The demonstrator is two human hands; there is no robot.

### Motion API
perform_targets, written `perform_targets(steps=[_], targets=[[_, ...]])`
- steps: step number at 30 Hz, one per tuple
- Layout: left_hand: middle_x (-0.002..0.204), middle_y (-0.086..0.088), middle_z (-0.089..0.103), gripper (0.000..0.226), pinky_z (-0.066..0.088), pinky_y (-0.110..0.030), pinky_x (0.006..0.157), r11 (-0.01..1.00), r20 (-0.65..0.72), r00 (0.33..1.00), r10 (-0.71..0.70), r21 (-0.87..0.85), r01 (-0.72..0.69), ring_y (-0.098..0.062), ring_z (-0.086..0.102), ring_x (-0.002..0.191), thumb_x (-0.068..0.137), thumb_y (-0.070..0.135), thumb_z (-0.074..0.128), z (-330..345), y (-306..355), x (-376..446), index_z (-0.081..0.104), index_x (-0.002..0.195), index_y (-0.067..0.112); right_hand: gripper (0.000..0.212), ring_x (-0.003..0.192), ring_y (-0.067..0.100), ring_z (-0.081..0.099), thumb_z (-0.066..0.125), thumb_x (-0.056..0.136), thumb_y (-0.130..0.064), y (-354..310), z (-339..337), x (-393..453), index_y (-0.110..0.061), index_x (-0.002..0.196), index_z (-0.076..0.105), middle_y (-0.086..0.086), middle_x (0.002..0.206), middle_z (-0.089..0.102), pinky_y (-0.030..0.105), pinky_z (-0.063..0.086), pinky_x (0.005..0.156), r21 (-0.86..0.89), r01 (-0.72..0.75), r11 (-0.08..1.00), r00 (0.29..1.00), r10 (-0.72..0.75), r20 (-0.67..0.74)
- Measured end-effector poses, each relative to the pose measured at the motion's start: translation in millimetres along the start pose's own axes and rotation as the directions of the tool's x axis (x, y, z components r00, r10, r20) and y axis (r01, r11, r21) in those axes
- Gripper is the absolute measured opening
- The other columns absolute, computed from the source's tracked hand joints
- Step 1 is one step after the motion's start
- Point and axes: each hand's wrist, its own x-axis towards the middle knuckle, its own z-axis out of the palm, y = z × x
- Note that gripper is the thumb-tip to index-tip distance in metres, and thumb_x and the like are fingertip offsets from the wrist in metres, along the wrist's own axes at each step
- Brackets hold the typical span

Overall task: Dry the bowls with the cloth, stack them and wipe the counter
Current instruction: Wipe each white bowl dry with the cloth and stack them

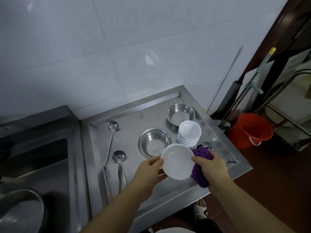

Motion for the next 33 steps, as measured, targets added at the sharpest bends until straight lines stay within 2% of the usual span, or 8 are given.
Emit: perform_targets(steps=[4,12,15,17,20,24,28,33], targets=[[0.113,-0.011,0.077,0.012,0.065,-0.032,0.073,0.999,-0.032,0.999,-0.034,-0.008,0.034,-0.025,0.080,0.093,0.104,0.016,0.064,44,-13,17,0.073,0.111,0.019,0.027,0.072,0.023,0.073,0.091,0.073,-0.019,-1,-38,43,-0.033,0.084,0.071,0.002,0.081,0.073,0.025,0.054,0.045,-0.109,-0.021,0.994,0.999,0.023,0.022],[0.118,-0.014,0.073,0.011,0.064,-0.032,0.067,0.992,-0.171,0.979,-0.114,-0.065,0.104,-0.029,0.077,0.097,0.104,0.016,0.064,131,-52,44,0.069,0.113,0.015,0.030,0.085,0.026,0.072,0.087,0.078,-0.015,-4,-107,120,-0.029,0.100,0.070,0.006,0.096,0.073,0.035,0.057,0.064,-0.287,-0.038,0.957,0.969,0.105,0.224],[0.102,-0.009,0.080,0.017,0.064,-0.034,0.064,0.987,-0.184,0.974,-0.131,-0.114,0.112,-0.026,0.081,0.084,0.104,0.014,0.063,150,-66,51,0.078,0.101,0.020,0.036,0.088,0.024,0.070,0.086,0.081,-0.016,1,-120,139,-0.030,0.108,0.067,0.003,0.100,0.071,0.035,0.056,0.063,-0.334,-0.037,0.942,0.956,0.131,0.263],[0.096,-0.001,0.083,0.027,0.065,-0.037,0.069,0.985,-0.166,0.977,-0.134,-0.134,0.113,-0.025,0.081,0.087,0.104,0.013,0.062,160,-72,57,0.084,0.096,0.027,0.039,0.089,0.023,0.070,0.084,0.081,-0.014,7,-124,146,-0.034,0.110,0.066,0.000,0.101,0.070,0.038,0.059,0.070,-0.338,-0.025,0.941,0.957,0.120,0.263],[0.113,-0.011,0.079,0.021,0.066,-0.037,0.077,0.982,-0.198,0.966,-0.166,-0.117,0.145,-0.030,0.078,0.100,0.103,0.013,0.062,169,-85,70,0.080,0.111,0.021,0.040,0.086,0.015,0.068,0.082,0.081,-0.011,19,-128,153,-0.041,0.101,0.064,-0.006,0.098,0.070,0.029,0.052,0.066,-0.343,0.002,0.939,0.967,0.086,0.241],[0.120,-0.017,0.072,0.019,0.064,-0.052,0.091,0.975,-0.301,0.927,-0.223,-0.078,0.209,-0.033,0.072,0.110,0.103,0.014,0.064,172,-104,95,0.073,0.118,0.009,0.045,0.089,0.015,0.068,0.079,0.080,-0.013,35,-129,164,-0.030,0.119,0.067,-0.003,0.103,0.070,0.026,0.048,0.067,-0.384,0.006,0.923,0.976,0.079,0.205],[0.112,-0.011,0.075,0.015,0.065,-0.053,0.085,0.977,-0.362,0.910,-0.205,-0.019,0.212,-0.029,0.074,0.103,0.101,0.016,0.066,172,-115,115,0.076,0.112,0.015,0.043,0.084,0.011,0.067,0.077,0.080,-0.012,48,-125,176,-0.028,0.118,0.067,-0.005,0.098,0.069,0.024,0.047,0.064,-0.408,0.000,0.913,0.981,0.079,0.176],[0.103,0.002,0.078,0.014,0.067,-0.045,0.080,0.981,-0.430,0.889,-0.161,0.032,0.193,-0.022,0.074,0.099,0.099,0.019,0.068,163,-126,129,0.079,0.100,0.027,0.043,0.084,0.004,0.062,0.077,0.083,-0.014,60,-110,184,-0.042,0.109,0.057,-0.016,0.096,0.062,0.019,0.045,0.063,-0.432,0.011,0.902,0.976,0.084,0.200]])
